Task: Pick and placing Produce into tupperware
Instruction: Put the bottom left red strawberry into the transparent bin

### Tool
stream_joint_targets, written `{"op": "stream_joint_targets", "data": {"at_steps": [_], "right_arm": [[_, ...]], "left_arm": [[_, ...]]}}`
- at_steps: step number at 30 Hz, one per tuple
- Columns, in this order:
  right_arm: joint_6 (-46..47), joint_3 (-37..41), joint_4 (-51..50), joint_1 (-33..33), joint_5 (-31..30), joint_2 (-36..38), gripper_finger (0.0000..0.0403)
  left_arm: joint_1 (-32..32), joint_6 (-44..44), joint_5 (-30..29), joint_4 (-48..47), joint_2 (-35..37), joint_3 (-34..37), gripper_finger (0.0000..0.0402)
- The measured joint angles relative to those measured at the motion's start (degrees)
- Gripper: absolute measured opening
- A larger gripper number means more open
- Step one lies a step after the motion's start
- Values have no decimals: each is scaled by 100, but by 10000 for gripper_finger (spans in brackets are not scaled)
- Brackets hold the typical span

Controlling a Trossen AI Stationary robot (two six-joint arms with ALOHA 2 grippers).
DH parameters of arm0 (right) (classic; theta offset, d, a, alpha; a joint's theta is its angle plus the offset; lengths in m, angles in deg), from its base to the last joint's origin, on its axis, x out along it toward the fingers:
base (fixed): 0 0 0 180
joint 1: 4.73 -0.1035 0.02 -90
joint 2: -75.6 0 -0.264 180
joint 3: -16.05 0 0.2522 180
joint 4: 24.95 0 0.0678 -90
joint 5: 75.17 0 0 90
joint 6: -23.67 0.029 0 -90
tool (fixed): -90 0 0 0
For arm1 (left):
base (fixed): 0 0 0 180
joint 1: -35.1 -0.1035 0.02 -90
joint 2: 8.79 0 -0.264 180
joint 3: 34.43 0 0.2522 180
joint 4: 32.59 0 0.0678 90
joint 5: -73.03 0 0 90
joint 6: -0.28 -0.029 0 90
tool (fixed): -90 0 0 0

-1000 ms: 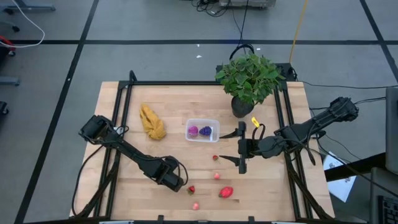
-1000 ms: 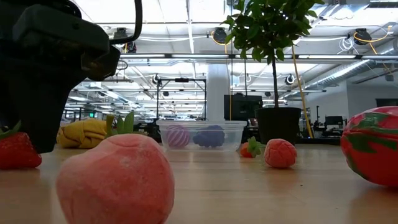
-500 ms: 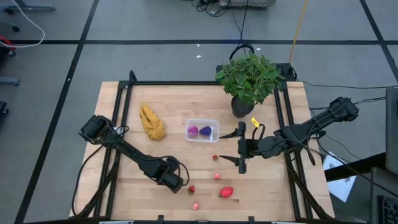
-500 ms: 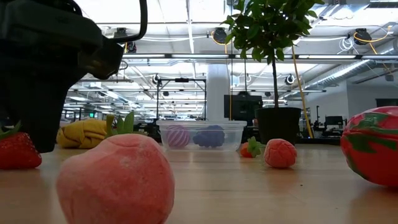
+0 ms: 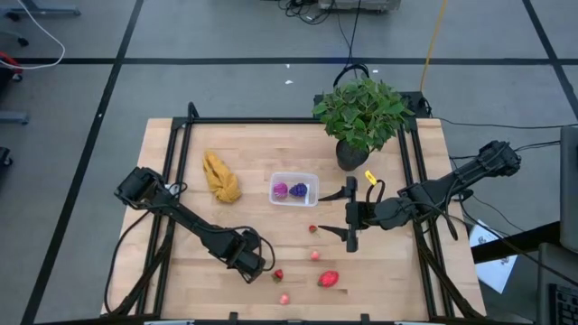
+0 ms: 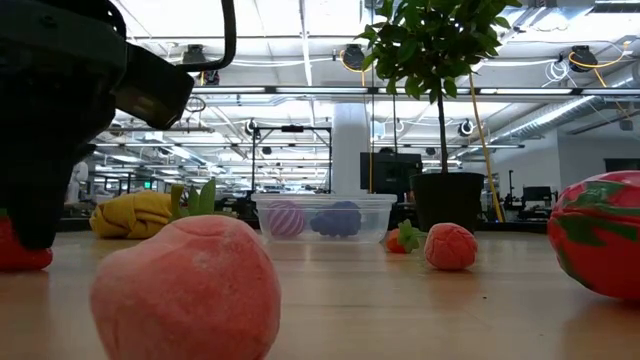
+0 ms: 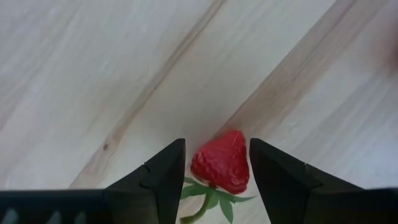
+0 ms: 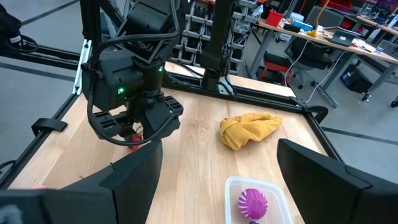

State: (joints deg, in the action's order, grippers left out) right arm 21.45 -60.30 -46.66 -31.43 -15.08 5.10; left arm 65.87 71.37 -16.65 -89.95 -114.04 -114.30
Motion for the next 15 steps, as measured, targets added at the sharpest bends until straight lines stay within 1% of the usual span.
{"op": "stream_joint_targets", "data": {"at_steps": [11,15], "right_arm": [[2,0,2,-1,0,0,309],[2,0,10,-2,-1,-1,309]], "left_arm": [[30,-308,370,9,9,0,187],[50,-333,408,11,9,0,187]]}}
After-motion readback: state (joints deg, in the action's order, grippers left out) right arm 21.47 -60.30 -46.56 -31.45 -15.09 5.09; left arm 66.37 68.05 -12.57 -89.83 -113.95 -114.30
